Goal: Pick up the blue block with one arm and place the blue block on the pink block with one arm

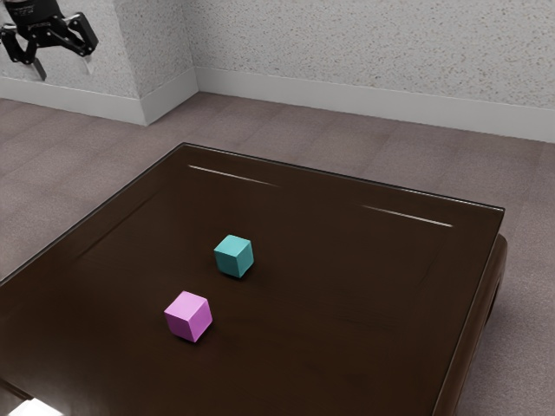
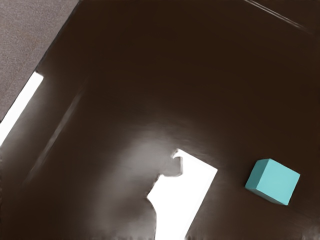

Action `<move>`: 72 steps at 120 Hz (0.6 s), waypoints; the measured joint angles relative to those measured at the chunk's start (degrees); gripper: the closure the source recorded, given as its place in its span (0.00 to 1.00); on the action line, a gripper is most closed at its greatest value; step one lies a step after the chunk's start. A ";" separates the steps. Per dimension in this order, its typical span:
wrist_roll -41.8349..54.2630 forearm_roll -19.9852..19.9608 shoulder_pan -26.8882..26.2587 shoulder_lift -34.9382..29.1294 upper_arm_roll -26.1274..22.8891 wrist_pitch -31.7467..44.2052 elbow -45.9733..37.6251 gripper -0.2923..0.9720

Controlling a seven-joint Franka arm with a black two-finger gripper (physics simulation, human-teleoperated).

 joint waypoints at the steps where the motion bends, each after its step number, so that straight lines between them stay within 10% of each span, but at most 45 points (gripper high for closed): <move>1: 0.00 -0.03 -0.07 0.01 0.00 -0.01 0.00 0.25; 17: -0.11 0.81 -1.24 -1.71 -0.50 -1.09 4.98 0.24; 53: -0.61 4.97 -27.51 -7.89 6.35 -5.41 13.02 0.25; 64: -0.75 5.03 -28.61 -7.45 6.99 -5.83 11.21 0.25; 72: -0.85 4.59 -16.40 -6.48 -3.75 -5.74 7.66 0.25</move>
